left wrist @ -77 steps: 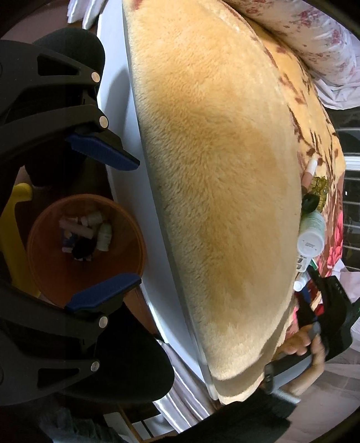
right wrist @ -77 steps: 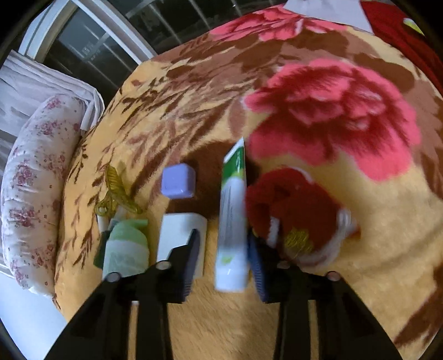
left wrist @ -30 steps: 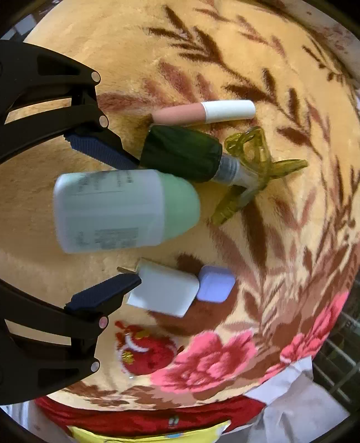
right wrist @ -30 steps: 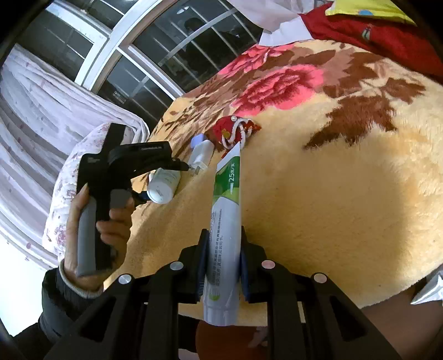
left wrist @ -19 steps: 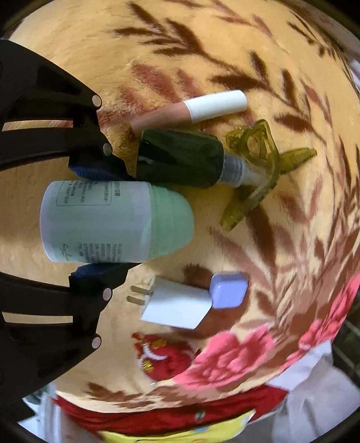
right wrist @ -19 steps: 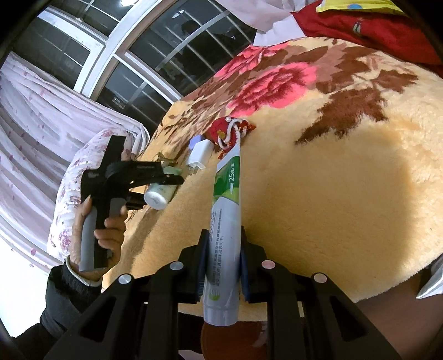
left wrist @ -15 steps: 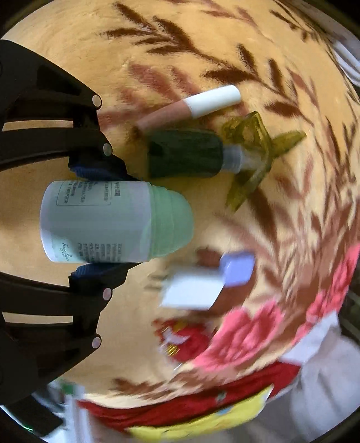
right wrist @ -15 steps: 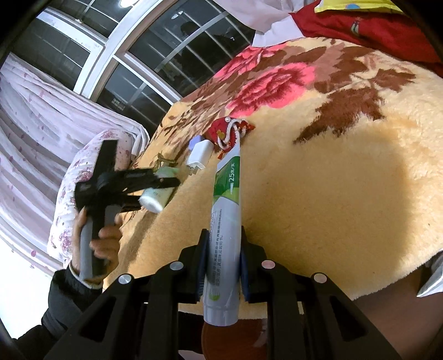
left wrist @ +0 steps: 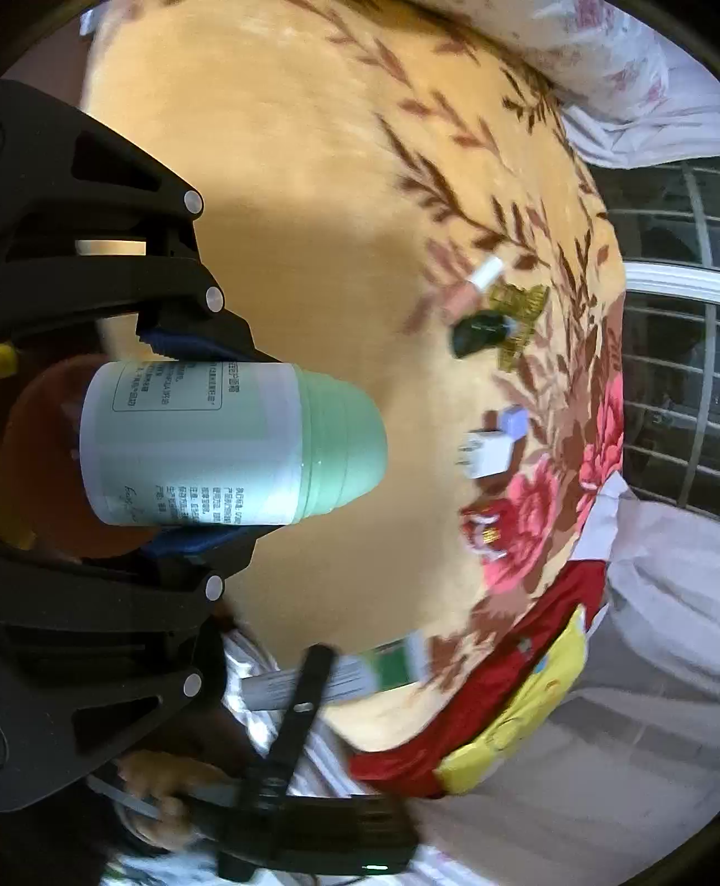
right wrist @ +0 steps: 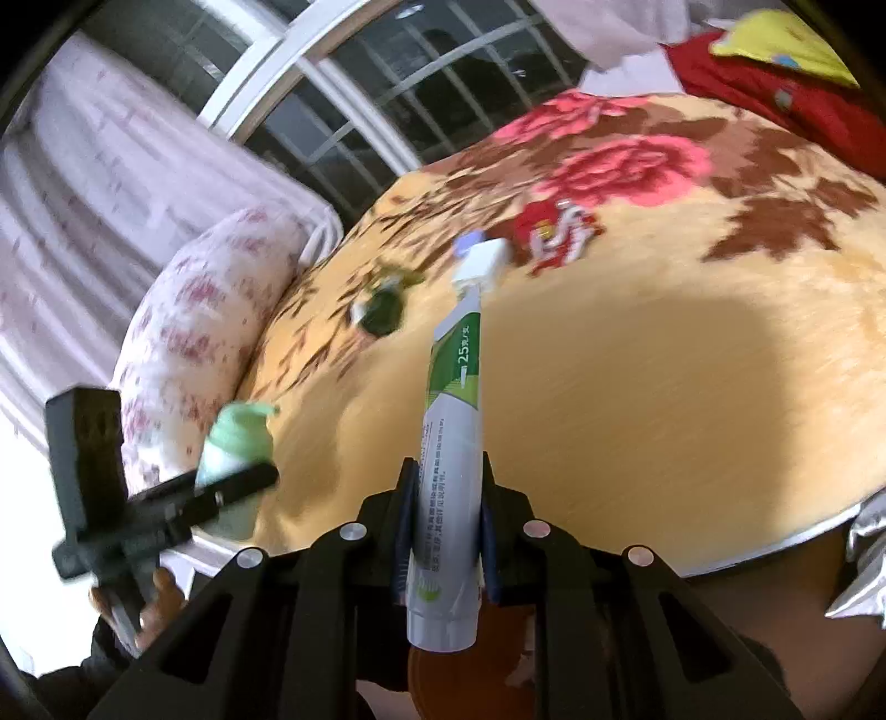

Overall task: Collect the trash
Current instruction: 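Lower both tools over the orange bin and release the tube and bottle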

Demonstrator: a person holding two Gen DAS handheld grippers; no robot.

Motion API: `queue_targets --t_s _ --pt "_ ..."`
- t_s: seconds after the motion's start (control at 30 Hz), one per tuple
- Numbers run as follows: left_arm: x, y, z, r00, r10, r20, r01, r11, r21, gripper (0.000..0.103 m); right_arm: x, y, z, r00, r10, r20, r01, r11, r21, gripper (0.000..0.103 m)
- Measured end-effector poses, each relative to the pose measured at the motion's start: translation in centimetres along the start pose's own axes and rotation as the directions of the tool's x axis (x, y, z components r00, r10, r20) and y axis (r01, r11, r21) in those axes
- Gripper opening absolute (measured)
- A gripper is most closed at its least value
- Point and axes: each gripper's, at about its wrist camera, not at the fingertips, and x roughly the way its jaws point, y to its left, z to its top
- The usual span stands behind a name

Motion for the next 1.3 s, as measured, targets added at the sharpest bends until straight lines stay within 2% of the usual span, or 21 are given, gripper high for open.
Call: queue_targets --t_s 0.23,0.4,0.53,0.73,0.9,0.93,0.97,1.0,1.07,1.3 --pt "-0.7 -1.5 -7.7 1.0 -0.021 -0.019 0.022 0.999 0.033 0.046 -0.2 5.4 -5.5 0.999 -0.018 -0.046 0.008 0.979 -0.202 0.02" --pt "1.8 -0.8 -12.5 0.991 -0.012 -0.132 0.018 0.999 0.043 0.046 0.9 5.5 -10.1 0.984 -0.06 -0.166 0.026 0.98 -0.197 0.02" --pt "4.2 0.2 -14.3 0.979 0.027 -0.201 -0.02 0.999 0.036 0.046 2.7 4.0 -13.1 0.957 -0.143 -0.253 0.102 0.98 -0.17 0.02" --pt "6.9 1.1 -15.7 0.951 0.037 -0.306 -0.036 0.999 0.009 0.046 4.7 2.3 -15.0 0.926 -0.177 -0.334 0.146 0.982 -0.116 0.02" --pt "7.7 1.1 -15.6 0.941 0.078 -0.329 -0.072 0.997 0.03 0.046 5.6 1.6 -15.2 0.911 -0.189 -0.366 0.162 0.981 -0.102 0.023" --pt "7.9 1.1 -15.7 0.935 0.098 -0.342 -0.09 0.995 0.038 0.047 5.7 1.4 -15.2 0.908 -0.194 -0.372 0.17 0.981 -0.098 0.03" --pt "8.1 1.3 -15.9 0.93 0.106 -0.353 -0.097 0.994 0.042 0.05 5.8 1.2 -15.3 0.906 -0.196 -0.374 0.174 0.98 -0.093 0.043" --pt "8.2 1.1 -15.8 0.926 0.11 -0.361 -0.102 0.994 0.042 0.054 5.8 1.2 -15.3 0.907 -0.198 -0.372 0.178 0.98 -0.09 0.044" --pt "8.0 1.2 -15.7 0.931 0.104 -0.35 -0.099 0.995 0.035 0.062 5.6 1.1 -15.4 0.911 -0.198 -0.363 0.179 0.98 -0.084 0.044" --pt "7.0 0.9 -15.6 0.941 0.12 -0.315 -0.112 0.993 0.046 0.065 3.8 1.6 -14.7 0.928 -0.209 -0.307 0.191 0.978 -0.088 0.043"
